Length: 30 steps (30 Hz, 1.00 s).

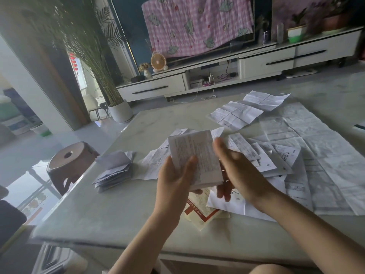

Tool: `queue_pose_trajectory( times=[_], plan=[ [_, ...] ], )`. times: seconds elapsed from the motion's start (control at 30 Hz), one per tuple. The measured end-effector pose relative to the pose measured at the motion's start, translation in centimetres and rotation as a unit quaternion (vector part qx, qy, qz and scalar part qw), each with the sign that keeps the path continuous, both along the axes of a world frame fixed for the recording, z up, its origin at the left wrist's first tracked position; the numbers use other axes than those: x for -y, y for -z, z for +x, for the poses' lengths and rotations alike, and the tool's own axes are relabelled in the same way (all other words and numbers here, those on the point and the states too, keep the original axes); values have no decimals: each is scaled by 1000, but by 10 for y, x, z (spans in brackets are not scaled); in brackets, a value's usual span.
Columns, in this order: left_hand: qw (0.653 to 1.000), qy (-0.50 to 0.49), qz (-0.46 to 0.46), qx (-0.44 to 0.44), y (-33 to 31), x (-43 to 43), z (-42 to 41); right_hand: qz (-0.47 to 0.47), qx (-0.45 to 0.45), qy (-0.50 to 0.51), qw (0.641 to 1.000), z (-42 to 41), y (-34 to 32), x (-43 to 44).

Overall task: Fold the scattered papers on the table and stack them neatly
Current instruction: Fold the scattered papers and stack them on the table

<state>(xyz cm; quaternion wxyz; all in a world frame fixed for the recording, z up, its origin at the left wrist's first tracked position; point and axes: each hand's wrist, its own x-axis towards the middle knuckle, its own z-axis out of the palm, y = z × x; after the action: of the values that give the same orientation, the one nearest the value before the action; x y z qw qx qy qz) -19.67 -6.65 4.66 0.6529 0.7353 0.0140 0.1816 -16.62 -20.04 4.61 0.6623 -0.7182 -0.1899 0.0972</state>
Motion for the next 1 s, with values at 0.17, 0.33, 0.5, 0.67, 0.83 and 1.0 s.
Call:
queue_pose_trajectory(
  times=[0.17,0.33,0.5,0.67,0.83,1.0],
  plan=[
    [1000,-29,0,9,10,4,3,23,92,77,992,-4,18,-16],
    [972,104,-180,-107,11,-5,0,102,21,84,991,-2,17,-13],
    [944,151,-198,-216,11,-5,-6,2,56,102,993,0,15,-10],
    [970,130,-97,-180,10,-3,-9,-20,37,89,995,6,9,-2],
    [981,119,91,-120,13,-5,-10,80,-90,24,992,12,7,7],
    [965,208,106,-120,15,-8,-15,108,-107,6,988,16,4,16]
  ],
)
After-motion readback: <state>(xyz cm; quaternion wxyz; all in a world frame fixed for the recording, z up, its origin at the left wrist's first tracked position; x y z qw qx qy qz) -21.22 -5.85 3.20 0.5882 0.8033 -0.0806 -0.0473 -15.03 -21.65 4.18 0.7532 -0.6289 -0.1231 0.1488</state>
